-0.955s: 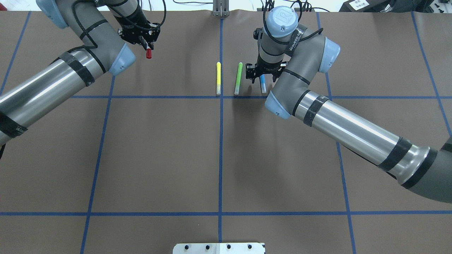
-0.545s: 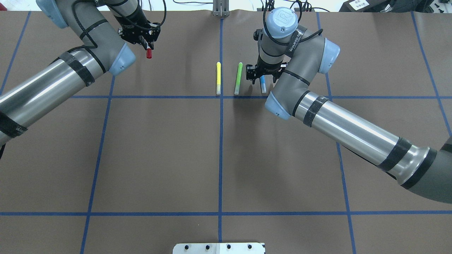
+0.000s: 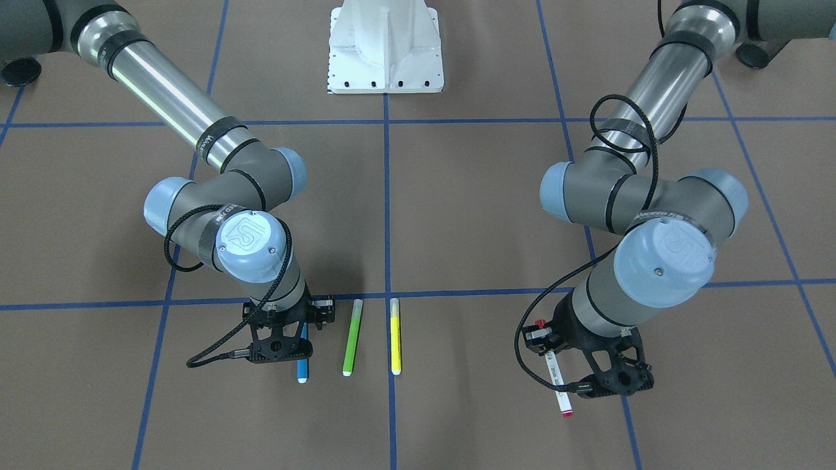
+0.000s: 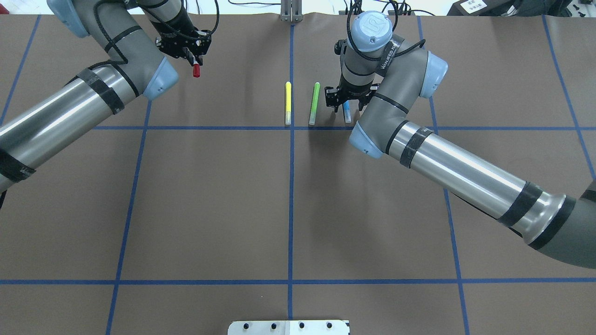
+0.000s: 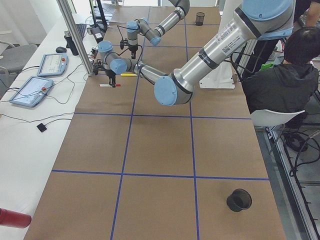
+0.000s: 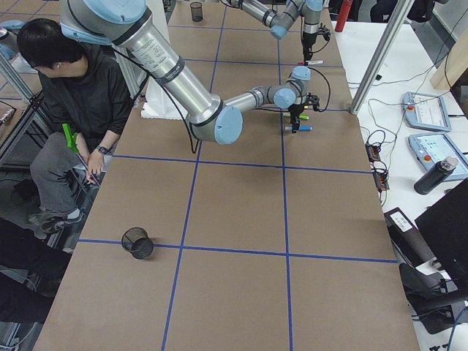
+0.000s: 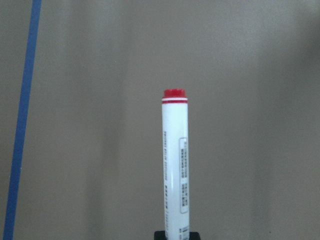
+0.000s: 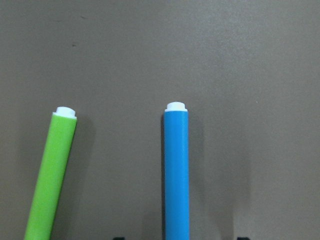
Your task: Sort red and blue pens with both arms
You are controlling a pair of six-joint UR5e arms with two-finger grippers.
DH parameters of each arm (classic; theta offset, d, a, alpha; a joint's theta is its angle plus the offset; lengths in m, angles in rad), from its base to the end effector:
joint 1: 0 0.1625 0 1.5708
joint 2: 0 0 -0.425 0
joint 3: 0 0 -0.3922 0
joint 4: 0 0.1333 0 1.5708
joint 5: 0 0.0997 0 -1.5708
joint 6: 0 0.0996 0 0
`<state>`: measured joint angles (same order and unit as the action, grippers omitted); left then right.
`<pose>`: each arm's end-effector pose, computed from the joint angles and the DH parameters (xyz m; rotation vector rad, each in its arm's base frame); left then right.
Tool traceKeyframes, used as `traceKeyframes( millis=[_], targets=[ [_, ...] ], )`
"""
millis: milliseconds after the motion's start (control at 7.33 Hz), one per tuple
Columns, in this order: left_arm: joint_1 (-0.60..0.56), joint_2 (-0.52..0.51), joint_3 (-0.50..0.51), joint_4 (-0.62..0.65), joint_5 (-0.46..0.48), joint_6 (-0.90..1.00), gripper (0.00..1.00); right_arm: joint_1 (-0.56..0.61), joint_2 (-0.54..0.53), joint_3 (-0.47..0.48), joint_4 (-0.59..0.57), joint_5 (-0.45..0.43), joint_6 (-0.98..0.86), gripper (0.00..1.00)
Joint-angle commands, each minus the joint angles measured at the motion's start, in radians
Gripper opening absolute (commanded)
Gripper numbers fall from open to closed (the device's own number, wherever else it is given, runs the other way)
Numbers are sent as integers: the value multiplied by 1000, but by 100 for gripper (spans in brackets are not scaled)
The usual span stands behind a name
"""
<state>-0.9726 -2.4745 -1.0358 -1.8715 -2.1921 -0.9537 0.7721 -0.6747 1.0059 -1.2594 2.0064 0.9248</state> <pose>0.4041 -0.7268 0.2857 0.0435 0.8789 -0.1244 -0.5358 -0.6491 0.3130 0.0925 -0.7530 -0.0199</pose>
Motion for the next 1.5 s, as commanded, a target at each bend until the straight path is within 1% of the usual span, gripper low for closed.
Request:
traceKeyframes(
  millis=[0, 273, 1091, 1227, 1364],
  targets=[
    [0, 3, -3, 0, 0, 0, 0, -1, 0, -1, 0, 0, 0, 54],
    [0, 3, -1, 0, 0, 0, 0, -1, 0, -1, -2, 0, 0, 50],
    [-5, 5, -3, 3, 0, 1, 0, -4, 0, -7, 0, 2, -1, 51],
    [-5, 5, -1, 2, 0, 1, 0, -4, 0, -7, 0, 2, -1, 50],
    [-5, 5, -3, 3, 0, 1, 0, -5, -2, -7, 0, 0, -1, 45]
  ],
)
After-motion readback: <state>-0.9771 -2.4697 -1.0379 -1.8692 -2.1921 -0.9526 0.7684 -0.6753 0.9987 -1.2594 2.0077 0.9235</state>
